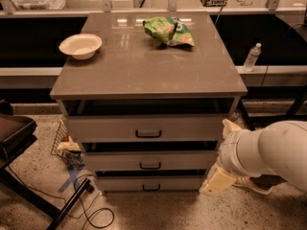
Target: Open middle drawer
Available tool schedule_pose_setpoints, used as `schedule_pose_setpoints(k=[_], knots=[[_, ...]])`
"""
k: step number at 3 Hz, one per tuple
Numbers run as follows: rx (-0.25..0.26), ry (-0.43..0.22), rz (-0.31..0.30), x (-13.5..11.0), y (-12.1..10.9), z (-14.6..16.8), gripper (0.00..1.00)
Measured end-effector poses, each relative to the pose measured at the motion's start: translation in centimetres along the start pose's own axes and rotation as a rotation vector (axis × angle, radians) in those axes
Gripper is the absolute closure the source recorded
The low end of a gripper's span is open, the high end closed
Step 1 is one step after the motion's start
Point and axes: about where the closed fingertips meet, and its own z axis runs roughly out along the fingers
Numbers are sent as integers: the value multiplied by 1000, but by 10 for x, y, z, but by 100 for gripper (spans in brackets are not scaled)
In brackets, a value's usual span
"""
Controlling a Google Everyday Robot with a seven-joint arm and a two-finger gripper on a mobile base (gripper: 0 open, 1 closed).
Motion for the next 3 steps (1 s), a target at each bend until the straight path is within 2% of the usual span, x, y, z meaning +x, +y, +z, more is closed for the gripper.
schedule_pose_setpoints(k=[1,2,3], knots=[[1,-1,0,0,0,0,0],[21,2,1,3,0,13,0],[63,6,13,23,4,63,0]])
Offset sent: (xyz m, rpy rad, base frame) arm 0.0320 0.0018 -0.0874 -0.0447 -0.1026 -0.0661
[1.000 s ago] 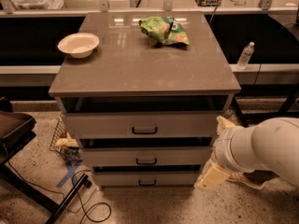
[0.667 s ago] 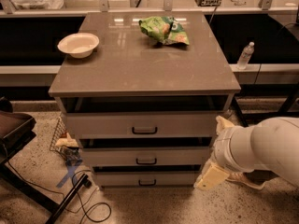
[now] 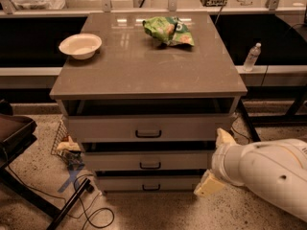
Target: Open middle drawer
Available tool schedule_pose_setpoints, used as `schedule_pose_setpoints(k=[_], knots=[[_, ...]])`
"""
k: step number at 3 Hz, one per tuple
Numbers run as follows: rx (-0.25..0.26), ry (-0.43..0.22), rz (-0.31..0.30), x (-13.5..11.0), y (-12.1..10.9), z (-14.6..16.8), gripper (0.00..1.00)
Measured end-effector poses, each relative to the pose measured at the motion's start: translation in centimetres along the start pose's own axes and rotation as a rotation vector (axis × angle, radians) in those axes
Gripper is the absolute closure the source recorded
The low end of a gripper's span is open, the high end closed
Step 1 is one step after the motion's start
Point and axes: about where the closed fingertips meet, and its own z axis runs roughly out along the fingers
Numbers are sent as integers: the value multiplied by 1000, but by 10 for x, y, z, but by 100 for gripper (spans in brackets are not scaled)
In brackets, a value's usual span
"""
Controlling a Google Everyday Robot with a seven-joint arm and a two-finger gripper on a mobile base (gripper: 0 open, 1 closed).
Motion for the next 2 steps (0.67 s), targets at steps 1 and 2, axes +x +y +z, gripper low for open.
schedule_pose_setpoints(k=[1,2], knots=[[63,-37,-28,19,-11,36,0],[125,-82,-131,47,-45,90,0]])
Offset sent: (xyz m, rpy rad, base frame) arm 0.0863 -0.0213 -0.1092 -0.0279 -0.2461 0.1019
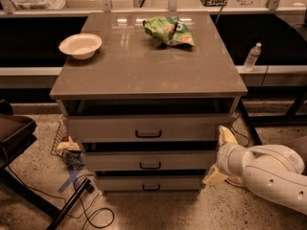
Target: Open middle drawer
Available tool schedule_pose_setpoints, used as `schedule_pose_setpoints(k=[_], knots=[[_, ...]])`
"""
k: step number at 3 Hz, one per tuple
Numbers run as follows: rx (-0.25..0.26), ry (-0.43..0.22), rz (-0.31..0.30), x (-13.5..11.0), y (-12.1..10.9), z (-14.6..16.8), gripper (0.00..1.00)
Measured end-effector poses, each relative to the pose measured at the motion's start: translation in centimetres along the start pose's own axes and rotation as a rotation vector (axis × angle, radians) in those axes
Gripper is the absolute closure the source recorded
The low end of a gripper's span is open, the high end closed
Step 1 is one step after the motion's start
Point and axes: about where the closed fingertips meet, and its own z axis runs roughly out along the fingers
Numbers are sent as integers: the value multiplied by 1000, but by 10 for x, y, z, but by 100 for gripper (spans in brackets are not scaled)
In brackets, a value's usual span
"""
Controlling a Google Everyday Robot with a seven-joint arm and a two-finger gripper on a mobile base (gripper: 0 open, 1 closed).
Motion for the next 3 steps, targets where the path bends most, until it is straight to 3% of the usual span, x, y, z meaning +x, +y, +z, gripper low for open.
schedule_pose_setpoints(k=[2,3], knots=[[-15,-1,-13,-1,7,4,0],[-41,21,-65,13,25,3,0]])
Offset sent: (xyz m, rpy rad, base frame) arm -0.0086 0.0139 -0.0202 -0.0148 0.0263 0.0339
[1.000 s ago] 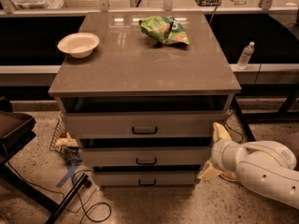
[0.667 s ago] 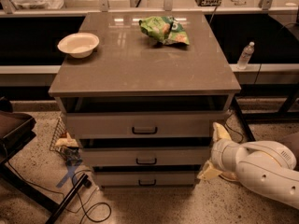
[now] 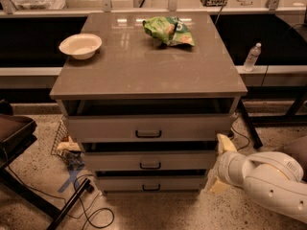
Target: Open middle drawer
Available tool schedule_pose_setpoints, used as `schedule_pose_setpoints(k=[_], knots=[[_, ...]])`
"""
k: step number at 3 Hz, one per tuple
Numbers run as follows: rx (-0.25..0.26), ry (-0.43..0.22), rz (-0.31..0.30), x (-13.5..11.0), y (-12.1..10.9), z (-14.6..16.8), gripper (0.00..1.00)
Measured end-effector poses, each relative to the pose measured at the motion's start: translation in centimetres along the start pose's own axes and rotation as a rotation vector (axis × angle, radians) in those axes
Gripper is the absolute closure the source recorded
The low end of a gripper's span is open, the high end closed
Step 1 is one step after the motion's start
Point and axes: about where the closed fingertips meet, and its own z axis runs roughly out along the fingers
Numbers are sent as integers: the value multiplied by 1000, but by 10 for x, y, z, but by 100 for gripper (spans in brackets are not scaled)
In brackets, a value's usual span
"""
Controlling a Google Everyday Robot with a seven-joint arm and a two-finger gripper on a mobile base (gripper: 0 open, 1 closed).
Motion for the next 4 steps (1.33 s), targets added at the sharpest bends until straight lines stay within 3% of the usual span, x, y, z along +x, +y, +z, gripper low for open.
schedule_pose_setpoints(k=[1,2,3,4], knots=[[-15,21,-82,23,22,-5,0],[-5,-5,-185,37,40,0,0],[-4,-24,-241,36,49,25,0],[-32,-35,-202,27,73,67,0]])
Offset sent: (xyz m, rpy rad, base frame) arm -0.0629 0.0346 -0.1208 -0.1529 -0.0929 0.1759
